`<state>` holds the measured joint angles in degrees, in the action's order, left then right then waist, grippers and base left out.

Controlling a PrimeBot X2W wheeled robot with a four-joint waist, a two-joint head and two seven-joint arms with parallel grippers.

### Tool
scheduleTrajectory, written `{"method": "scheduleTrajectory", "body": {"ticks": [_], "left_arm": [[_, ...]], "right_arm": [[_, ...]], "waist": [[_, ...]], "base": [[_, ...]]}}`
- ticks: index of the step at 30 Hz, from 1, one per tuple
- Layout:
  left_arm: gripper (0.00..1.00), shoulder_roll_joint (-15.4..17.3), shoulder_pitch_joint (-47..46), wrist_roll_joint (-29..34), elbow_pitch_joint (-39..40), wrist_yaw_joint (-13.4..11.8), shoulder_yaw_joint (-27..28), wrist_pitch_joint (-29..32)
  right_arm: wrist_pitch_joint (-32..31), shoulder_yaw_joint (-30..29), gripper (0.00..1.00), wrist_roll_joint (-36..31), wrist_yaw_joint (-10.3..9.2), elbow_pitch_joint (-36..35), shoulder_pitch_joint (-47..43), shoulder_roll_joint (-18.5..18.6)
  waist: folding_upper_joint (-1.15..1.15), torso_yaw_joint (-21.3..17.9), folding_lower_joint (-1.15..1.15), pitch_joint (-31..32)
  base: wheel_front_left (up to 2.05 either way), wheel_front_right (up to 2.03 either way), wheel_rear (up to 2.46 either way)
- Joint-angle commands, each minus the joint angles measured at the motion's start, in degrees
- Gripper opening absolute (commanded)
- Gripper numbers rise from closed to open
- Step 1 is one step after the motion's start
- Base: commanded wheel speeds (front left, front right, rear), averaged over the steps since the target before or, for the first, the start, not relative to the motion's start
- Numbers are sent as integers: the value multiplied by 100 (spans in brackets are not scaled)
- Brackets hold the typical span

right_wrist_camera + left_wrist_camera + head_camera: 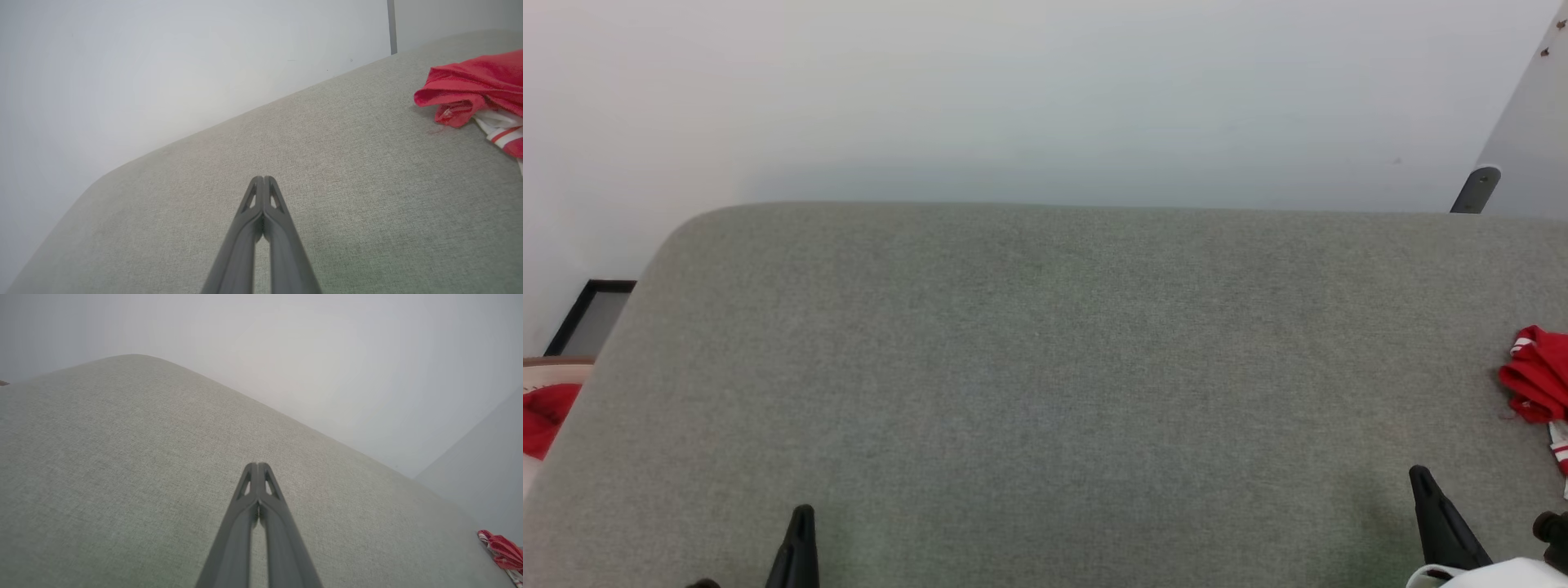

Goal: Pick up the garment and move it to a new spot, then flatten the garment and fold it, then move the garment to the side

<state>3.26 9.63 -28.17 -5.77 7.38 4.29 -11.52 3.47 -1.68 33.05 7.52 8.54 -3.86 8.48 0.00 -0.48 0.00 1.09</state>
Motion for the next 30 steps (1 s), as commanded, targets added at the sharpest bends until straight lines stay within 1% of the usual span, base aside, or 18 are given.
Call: {"method": "scheduleTrajectory", "body": {"ticks": [1, 14, 30], "left_arm": [[0, 47, -151, -211, 53, 0, 3, 40], [0, 81, -428, -1402, -117, 5, -20, 312], [0, 101, -700, -2635, -270, 7, -22, 616]], "right_arm": [[-25, -52, 0, 219, -1, -59, 190, 9], [-203, -133, 0, 1267, -1, 48, 346, -93], [-396, -221, 0, 2364, -2, 160, 520, -205]], "waist": [[0, 1, 0, -1], [0, 7, 0, -16], [0, 14, 0, -35]], "base": [[0, 0, 0], [0, 0, 0], [0, 0, 0]]}}
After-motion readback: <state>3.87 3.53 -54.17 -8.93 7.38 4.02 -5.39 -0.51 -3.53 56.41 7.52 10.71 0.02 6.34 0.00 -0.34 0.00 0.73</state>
